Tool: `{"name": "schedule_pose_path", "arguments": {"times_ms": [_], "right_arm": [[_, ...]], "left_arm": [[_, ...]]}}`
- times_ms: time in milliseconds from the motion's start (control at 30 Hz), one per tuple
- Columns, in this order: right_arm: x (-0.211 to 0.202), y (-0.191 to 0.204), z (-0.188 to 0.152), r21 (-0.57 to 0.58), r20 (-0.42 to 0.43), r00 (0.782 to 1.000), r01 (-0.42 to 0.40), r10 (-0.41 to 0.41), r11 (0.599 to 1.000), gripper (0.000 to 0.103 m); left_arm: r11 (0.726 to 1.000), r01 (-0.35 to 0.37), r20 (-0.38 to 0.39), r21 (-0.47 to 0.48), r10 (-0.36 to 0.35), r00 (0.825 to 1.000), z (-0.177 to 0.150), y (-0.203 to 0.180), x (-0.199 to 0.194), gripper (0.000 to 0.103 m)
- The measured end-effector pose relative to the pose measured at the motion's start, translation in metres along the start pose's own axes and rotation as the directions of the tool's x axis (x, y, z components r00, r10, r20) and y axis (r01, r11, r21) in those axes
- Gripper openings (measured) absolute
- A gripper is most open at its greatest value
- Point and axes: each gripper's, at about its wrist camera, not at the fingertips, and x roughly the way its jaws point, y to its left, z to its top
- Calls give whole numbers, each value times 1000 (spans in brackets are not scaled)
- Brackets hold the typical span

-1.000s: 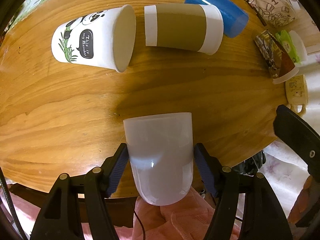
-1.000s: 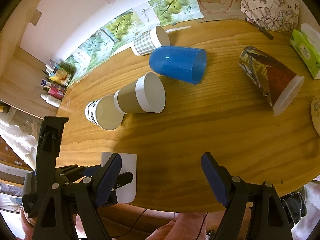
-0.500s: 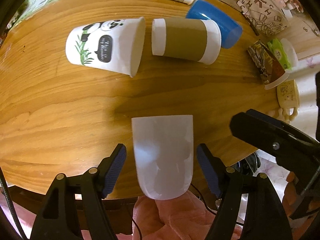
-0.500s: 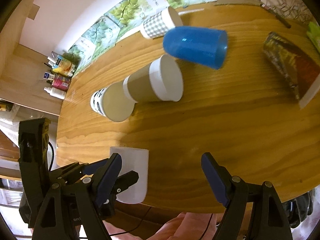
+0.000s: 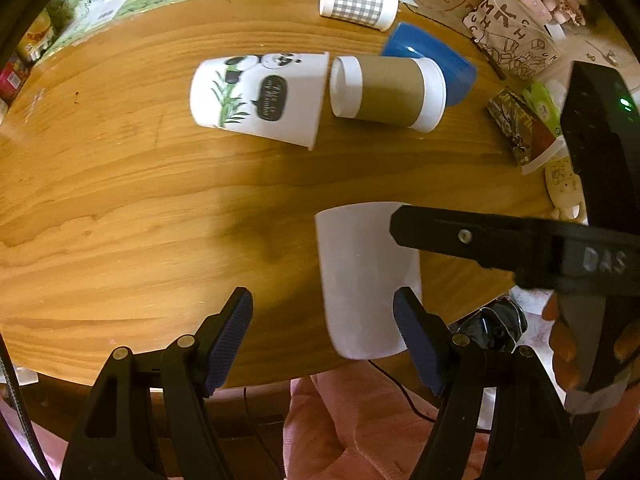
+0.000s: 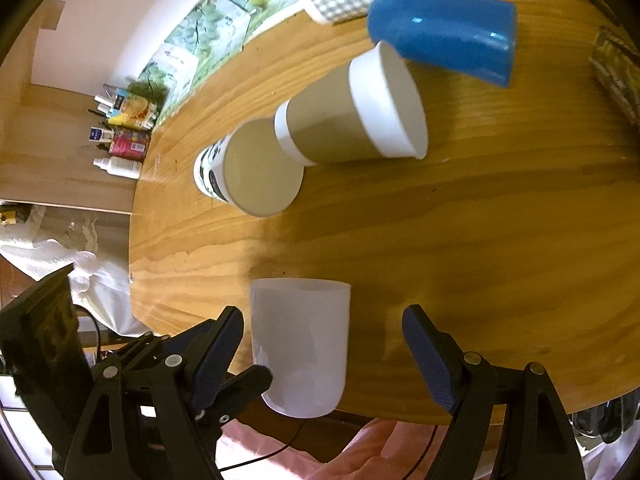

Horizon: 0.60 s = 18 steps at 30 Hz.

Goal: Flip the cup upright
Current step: 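Grasp the upright white cup with the right gripper while the left gripper releases it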

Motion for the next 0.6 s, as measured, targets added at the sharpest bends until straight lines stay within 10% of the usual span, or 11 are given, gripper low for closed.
{"name": "schedule_pose_path", "arguments": {"times_ms": [600], "right_arm": [[38,17,1,8,-101,992,81,-80,997,82]], "left_arm": [[1000,-7,115,25,4,993,-28,27,-20,76]]}}
